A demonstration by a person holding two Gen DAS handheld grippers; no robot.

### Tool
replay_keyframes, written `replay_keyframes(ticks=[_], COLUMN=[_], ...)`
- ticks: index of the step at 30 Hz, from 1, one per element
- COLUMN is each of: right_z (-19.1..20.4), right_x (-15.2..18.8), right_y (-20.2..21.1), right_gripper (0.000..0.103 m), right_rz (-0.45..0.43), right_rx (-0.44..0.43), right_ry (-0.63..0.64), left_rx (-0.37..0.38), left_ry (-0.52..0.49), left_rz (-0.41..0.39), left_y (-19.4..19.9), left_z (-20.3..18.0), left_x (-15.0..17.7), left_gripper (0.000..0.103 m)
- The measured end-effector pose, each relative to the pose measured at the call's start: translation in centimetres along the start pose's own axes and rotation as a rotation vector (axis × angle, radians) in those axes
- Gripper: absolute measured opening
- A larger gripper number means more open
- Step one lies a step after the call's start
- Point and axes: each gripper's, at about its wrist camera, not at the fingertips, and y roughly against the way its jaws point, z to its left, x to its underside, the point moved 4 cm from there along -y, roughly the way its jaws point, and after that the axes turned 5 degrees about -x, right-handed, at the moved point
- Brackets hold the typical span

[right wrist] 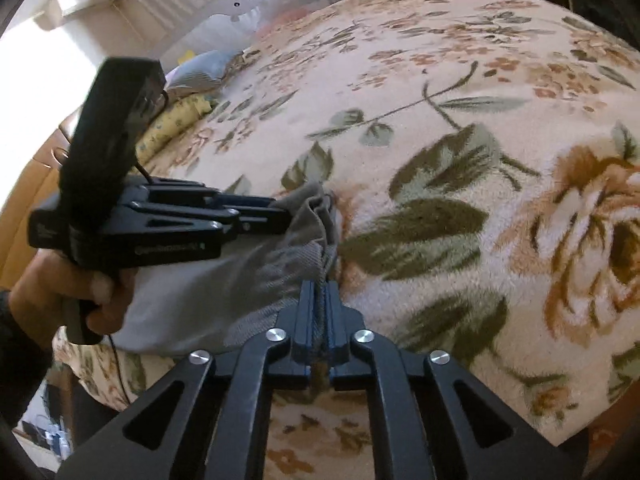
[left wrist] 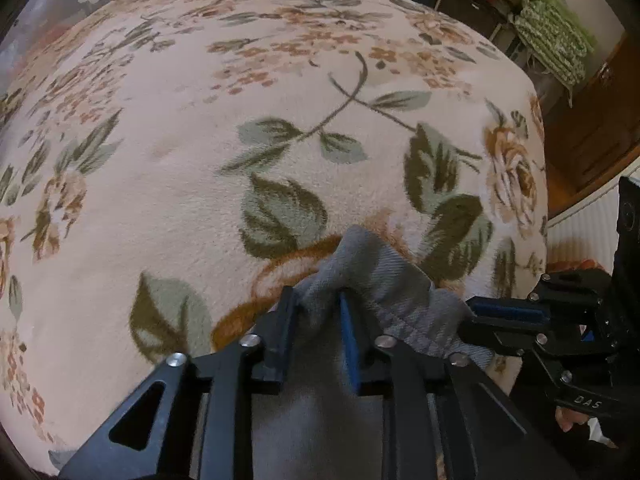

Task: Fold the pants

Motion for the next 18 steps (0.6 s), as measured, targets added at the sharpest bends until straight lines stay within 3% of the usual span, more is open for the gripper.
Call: replay_keyframes(ticks=[1, 3, 4, 10, 13, 16, 18], right_z=[0.0, -0.1, -0.1, -0.1, -0.4, -0.9, -1.4], right_x=[0.1, 0.2, 0.3, 0.6, 0.8, 0.9, 1.1], right_y=[0.2, 0.6, 0.6, 0.3, 0.1, 0.1, 0.4], right_gripper=[0.017, 0.059, 0.064, 0.064, 0.064, 0.064, 0.064], right_rz=[-0.006, -0.022, -0.031, -0.035, -0.032, -0.041, -0.047], right_rx=[-0.015, -0.048, -0.062, -0.095, -0.116, -0.154, -0.179], right_ry=[-0.014, -0.056, -0.066, -0.110, -0.126, -0.172, -0.196], left_rx=[-0.003, -0.005, -0.002, 0.020, -0.008, 0.012, 0.051], left_ry=[0.009, 0.038, 0.050, 0.109, 0.105, 0.053, -0.049], left_rz=[-0.006, -0.023, -0.029, -0.071, -0.066, -0.022, 0.037], left_y=[0.3, 1.1, 1.4, 3.0, 2.6, 1.3, -0.1], left_z=[0.2, 0.6, 0.7, 0.6, 0.8, 1.0, 0.3], left_x=[0.1, 0.5, 0.6, 2.0, 2.1, 0.8, -0.3], left_gripper=[0.038, 0.047, 0.047, 0.047, 0.047, 0.049, 0.049])
